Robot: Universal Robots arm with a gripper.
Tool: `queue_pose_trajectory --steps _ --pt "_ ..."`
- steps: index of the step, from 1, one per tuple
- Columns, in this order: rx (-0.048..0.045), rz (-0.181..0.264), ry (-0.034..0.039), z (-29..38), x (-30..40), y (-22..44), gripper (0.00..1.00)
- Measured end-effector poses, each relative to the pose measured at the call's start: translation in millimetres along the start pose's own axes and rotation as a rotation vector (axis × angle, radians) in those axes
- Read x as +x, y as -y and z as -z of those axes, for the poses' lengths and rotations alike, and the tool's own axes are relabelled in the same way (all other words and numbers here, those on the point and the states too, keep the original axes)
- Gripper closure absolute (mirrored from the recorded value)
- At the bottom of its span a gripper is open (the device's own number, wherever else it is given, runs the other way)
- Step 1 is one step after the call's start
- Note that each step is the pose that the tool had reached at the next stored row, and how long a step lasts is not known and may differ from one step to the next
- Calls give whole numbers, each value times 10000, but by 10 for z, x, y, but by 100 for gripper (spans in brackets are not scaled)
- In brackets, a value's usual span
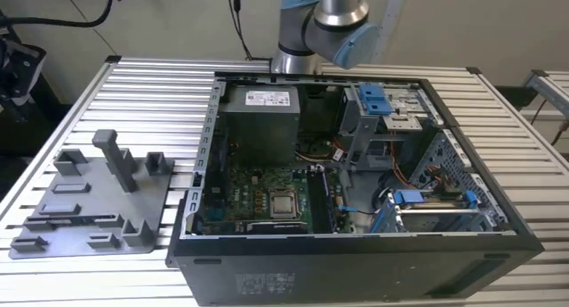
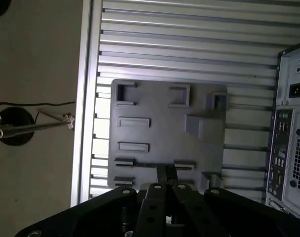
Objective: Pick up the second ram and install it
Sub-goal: 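Reach for the second ram, then pick up the second ram and move it above second insertion slot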
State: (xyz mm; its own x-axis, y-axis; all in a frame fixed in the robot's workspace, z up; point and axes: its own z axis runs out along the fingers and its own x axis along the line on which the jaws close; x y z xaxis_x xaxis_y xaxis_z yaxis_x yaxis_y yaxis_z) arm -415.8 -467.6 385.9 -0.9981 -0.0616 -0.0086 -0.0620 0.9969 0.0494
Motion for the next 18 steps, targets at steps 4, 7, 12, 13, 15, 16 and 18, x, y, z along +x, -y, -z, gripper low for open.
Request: queue_pose_trajectory --steps 4,7,12,13,15,16,18 --pt "0 -4 1 1 11 125 89" --pt "0 -6 1 1 16 197 89" --pt "0 -6 1 1 16 195 89" --pt "1 -6 0 2 17 195 89" --pt "0 -6 1 1 17 195 89" --pt "0 -5 1 1 17 195 89" --pt "0 -6 1 1 18 195 89"
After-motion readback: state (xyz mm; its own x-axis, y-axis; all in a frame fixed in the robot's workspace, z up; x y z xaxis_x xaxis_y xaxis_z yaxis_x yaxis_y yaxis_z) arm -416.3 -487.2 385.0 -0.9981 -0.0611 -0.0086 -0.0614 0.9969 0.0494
